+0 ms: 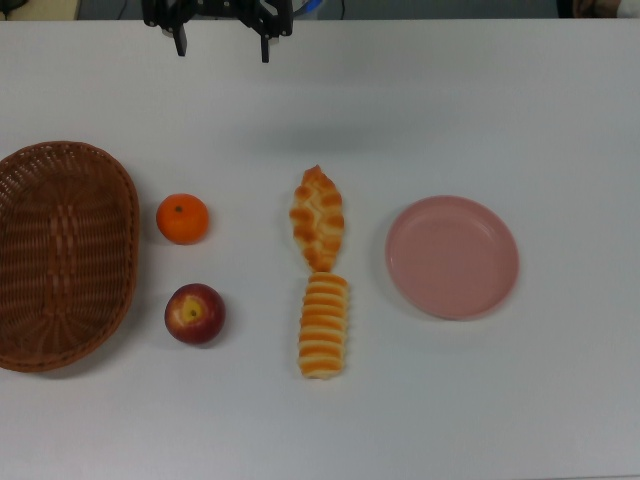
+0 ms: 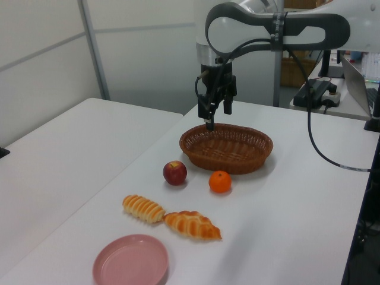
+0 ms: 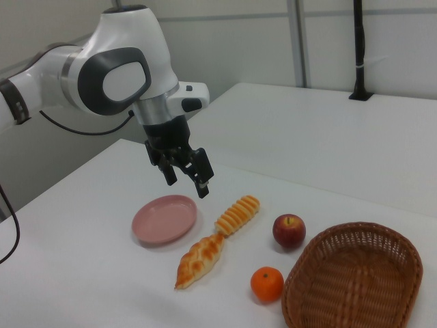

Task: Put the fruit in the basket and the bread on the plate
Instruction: 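Lower the gripper onto the red apple beside the basket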

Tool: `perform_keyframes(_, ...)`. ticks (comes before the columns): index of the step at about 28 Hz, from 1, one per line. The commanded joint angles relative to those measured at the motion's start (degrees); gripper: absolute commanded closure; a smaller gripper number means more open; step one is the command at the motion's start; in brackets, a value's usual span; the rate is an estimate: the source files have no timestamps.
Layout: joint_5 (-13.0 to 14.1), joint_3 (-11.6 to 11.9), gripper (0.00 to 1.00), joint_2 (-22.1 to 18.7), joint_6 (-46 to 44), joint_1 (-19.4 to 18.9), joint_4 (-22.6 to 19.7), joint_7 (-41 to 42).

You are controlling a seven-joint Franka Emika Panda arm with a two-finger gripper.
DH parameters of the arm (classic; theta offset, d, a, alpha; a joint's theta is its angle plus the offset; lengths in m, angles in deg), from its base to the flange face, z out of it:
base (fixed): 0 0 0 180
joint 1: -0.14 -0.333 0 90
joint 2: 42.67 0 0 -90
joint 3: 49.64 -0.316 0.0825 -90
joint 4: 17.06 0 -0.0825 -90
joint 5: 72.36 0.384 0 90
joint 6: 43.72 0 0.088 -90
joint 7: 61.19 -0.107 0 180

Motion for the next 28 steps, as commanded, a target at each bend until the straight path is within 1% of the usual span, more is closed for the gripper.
perform_keyframes(1,0.7,0.1,0.00,2.7,1.2,-0.2,0.2,-1.2)
perform_keyframes(5,0.5,0.0,0.00,4.0,4.0,-0.4,0.0,-1.5)
perform_keyframes(10,-0.2,0.1,0.00,7.0,7.8,-0.1,0.2,-1.4)
perform_keyframes(15,-0.3,0.2,0.00,10.0,13.9,1.4,0.2,-0.9)
perform_keyframes(17,-1.2,0.2,0.00,11.9,15.8,1.5,0.3,-0.9)
perform_keyframes(21,-4.4,0.2,0.00,13.8,18.3,1.6,0.3,-0.8)
perform_keyframes(22,-5.0,0.2,0.00,15.3,20.8,1.7,0.3,-0.6)
perform_keyframes(28,-5.2,0.2,0.00,20.4,31.0,1.8,0.2,-0.7)
